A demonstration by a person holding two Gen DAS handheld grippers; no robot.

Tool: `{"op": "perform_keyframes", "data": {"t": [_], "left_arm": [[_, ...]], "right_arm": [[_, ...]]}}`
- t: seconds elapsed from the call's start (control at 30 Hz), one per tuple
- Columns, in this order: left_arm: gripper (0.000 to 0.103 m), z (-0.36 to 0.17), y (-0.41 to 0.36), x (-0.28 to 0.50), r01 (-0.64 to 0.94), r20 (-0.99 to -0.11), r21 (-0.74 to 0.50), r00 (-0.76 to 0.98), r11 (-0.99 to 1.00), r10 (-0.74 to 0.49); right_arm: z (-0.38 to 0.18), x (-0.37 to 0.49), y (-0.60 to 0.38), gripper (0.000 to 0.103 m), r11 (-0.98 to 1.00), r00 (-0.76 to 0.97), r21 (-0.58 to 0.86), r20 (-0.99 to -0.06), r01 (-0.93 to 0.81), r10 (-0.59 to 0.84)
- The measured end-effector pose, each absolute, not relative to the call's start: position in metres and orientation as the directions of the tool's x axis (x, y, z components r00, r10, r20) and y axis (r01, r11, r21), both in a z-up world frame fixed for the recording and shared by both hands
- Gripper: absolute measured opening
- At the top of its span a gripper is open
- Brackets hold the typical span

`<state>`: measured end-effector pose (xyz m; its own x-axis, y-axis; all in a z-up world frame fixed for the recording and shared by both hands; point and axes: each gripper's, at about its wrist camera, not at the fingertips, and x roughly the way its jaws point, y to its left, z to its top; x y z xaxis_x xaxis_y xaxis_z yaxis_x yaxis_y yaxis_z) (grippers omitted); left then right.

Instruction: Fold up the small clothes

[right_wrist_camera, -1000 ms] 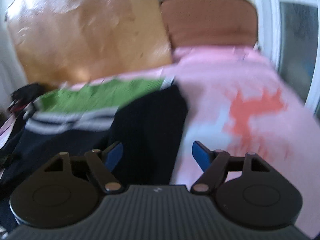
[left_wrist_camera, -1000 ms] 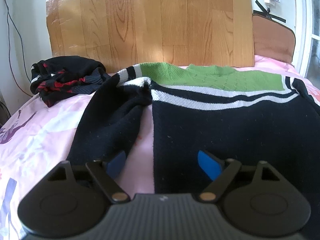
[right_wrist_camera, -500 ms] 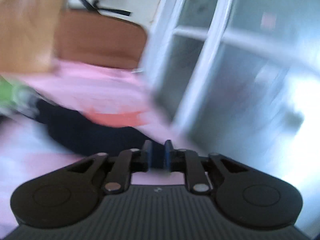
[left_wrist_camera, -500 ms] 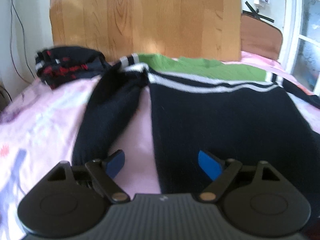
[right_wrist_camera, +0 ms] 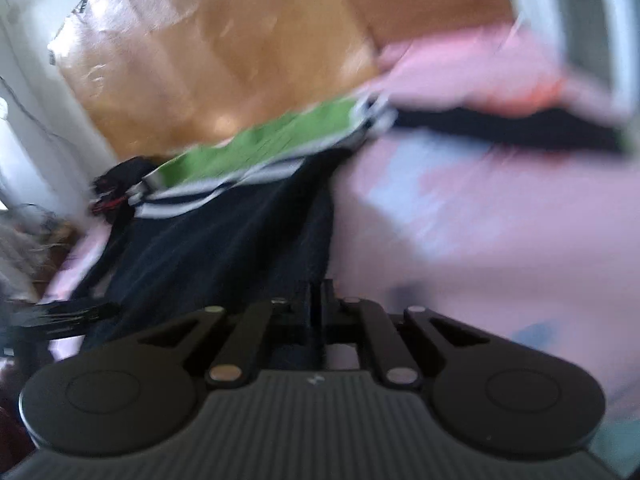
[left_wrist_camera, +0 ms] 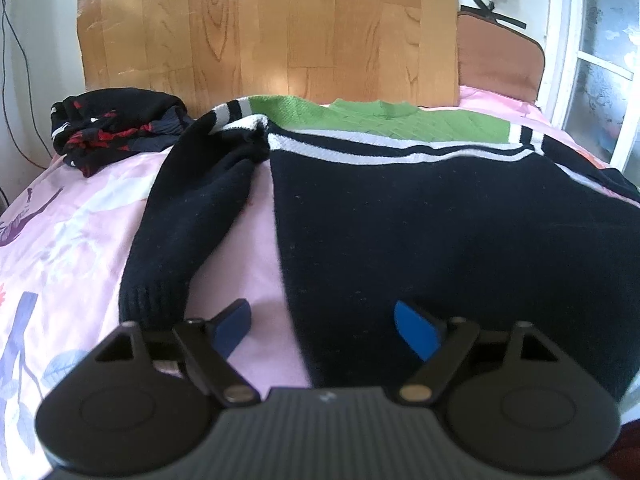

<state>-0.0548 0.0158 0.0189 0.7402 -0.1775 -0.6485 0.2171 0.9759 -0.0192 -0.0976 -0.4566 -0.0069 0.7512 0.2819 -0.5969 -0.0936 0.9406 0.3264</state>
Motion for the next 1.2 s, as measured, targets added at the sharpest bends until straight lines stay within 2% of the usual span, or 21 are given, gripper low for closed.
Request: {"op": "perform_keyframes", "data": {"t": [0.07, 0.1, 0.13, 0.17, 0.23, 0.3, 0.37, 0.57, 0.63, 0.67, 0.7, 0.87, 0.93, 0.97, 1.0, 1.03, 1.1, 1.2], "left_arm": [[0.083, 0.018, 0.016, -0.056, 0.222, -0.641, -0.008, 0.747, 0.975, -0.176], [0.083, 0.018, 0.017, -0.056, 0.225, -0.64, -0.012, 0.747, 0.974, -0.18], [0.082, 0.019, 0.019, -0.056, 0.227, -0.64, -0.019, 0.746, 0.974, -0.186], [0.082, 0.02, 0.022, -0.056, 0.225, -0.638, -0.026, 0.746, 0.974, -0.19], [0.082, 0.025, 0.03, -0.059, 0.207, -0.627, -0.024, 0.759, 0.978, -0.176], [0.082, 0.032, 0.042, -0.066, 0.18, -0.6, -0.033, 0.783, 0.983, -0.163], [0.082, 0.042, 0.06, -0.075, 0.139, -0.562, -0.06, 0.814, 0.989, -0.148], [0.082, 0.057, 0.112, -0.106, -0.014, -0.495, -0.135, 0.867, 0.991, -0.055], [0.082, 0.063, 0.124, -0.117, -0.046, -0.473, -0.149, 0.881, 0.988, -0.03], [0.083, 0.066, 0.13, -0.123, -0.06, -0.46, -0.148, 0.888, 0.987, -0.015], [0.083, 0.068, 0.135, -0.128, -0.072, -0.449, -0.145, 0.894, 0.987, -0.001], [0.083, 0.069, 0.157, -0.139, -0.134, -0.437, -0.152, 0.898, 0.979, 0.055], [0.083, 0.066, 0.166, -0.14, -0.156, -0.441, -0.169, 0.895, 0.973, 0.067], [0.083, 0.063, 0.168, -0.138, -0.166, -0.448, -0.181, 0.891, 0.969, 0.069], [0.083, 0.06, 0.171, -0.133, -0.178, -0.463, -0.198, 0.884, 0.964, 0.068], [0.083, 0.058, 0.172, -0.129, -0.188, -0.477, -0.204, 0.876, 0.961, 0.07], [0.083, 0.055, 0.172, -0.12, -0.203, -0.498, -0.21, 0.864, 0.956, 0.074], [0.083, 0.057, 0.168, -0.109, -0.193, -0.5, -0.202, 0.863, 0.96, 0.069]], "right_arm": [[-0.007, -0.097, -0.459, 0.008, 0.94, 0.68, 0.32, -0.663, -0.122, 0.314], [-0.01, -0.093, -0.455, 0.008, 0.953, 0.653, 0.274, -0.7, -0.128, 0.289], [-0.009, -0.093, -0.449, 0.008, 0.978, 0.651, 0.172, -0.731, -0.114, 0.205], [-0.006, -0.09, -0.45, 0.011, 0.991, 0.668, 0.1, -0.731, -0.093, 0.136], [0.013, -0.077, -0.46, 0.011, 0.995, 0.721, 0.097, -0.687, -0.037, 0.094], [0.031, -0.059, -0.45, 0.011, 0.986, 0.762, 0.154, -0.629, -0.072, 0.154], [0.043, -0.037, -0.418, 0.011, 0.97, 0.765, 0.161, -0.597, -0.181, 0.242], [0.042, 0.02, -0.257, 0.013, 0.809, 0.594, 0.127, -0.615, -0.574, 0.518], [0.039, 0.038, -0.2, 0.03, 0.721, 0.519, 0.136, -0.605, -0.68, 0.604], [0.035, 0.042, -0.17, 0.05, 0.675, 0.479, 0.136, -0.604, -0.725, 0.637], [0.03, 0.048, -0.147, 0.063, 0.644, 0.452, 0.133, -0.606, -0.753, 0.654], [-0.02, 0.069, -0.042, 0.075, 0.496, 0.274, 0.114, -0.717, -0.861, 0.641], [-0.032, 0.063, -0.027, 0.073, 0.454, 0.279, 0.048, -0.731, -0.889, 0.623], [-0.029, 0.062, -0.021, 0.049, 0.43, 0.299, 0.004, -0.712, -0.903, 0.635], [-0.026, 0.062, -0.014, 0.008, 0.42, 0.316, -0.037, -0.719, -0.907, 0.619], [-0.017, 0.072, -0.005, 0.009, 0.437, 0.318, -0.025, -0.725, -0.899, 0.611], [0.016, 0.092, 0.005, 0.009, 0.462, 0.322, 0.034, -0.673, -0.886, 0.666], [0.083, 0.12, -0.008, 0.009, 0.45, 0.298, 0.193, -0.518, -0.872, 0.801]]}}
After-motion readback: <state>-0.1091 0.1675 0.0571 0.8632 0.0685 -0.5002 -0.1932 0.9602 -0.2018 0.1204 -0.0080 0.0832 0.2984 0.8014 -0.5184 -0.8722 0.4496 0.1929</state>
